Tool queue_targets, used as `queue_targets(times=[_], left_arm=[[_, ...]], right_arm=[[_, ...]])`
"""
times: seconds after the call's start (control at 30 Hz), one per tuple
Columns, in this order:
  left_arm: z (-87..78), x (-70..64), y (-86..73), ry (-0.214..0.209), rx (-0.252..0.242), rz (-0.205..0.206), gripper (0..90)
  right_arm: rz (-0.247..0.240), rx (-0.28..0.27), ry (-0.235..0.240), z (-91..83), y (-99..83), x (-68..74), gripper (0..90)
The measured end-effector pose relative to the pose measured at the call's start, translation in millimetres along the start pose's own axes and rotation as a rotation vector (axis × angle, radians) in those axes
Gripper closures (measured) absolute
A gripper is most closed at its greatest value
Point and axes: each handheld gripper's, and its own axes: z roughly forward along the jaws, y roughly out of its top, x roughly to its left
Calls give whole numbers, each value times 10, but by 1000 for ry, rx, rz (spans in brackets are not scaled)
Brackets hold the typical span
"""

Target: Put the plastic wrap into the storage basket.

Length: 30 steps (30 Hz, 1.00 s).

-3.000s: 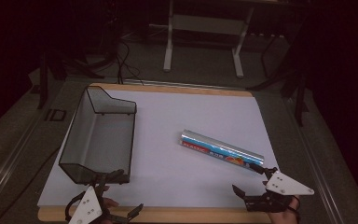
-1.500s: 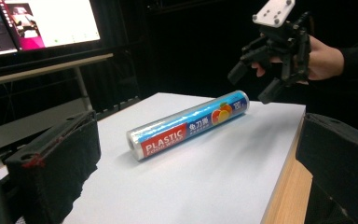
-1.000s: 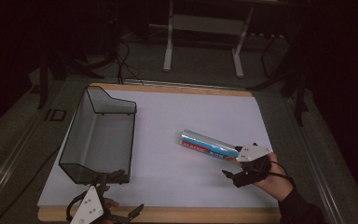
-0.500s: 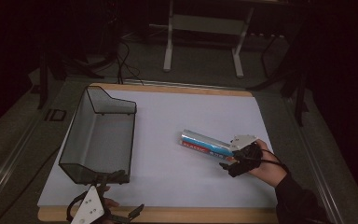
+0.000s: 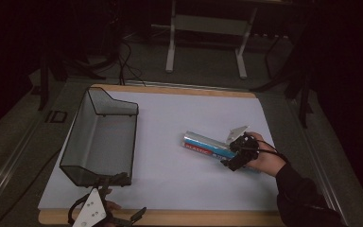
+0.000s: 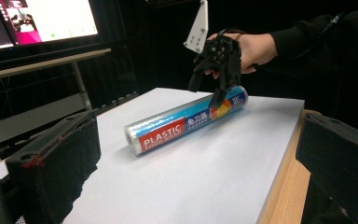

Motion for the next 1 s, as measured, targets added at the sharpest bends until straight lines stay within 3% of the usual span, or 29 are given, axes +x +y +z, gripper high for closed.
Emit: queue_targets(times=[0.43,0.77,1.0], left_arm=[[-4,-2,-2,2,3,3,6],[-22,5,-1,0,-2,-4,6],[-18,-3,0,-5,0,-2,6]], right_arm=[[-23,134,68,247,231,-193,148],[-60,222,88,426,344,-223,182],[-48,299,128,514,375,-284,220]])
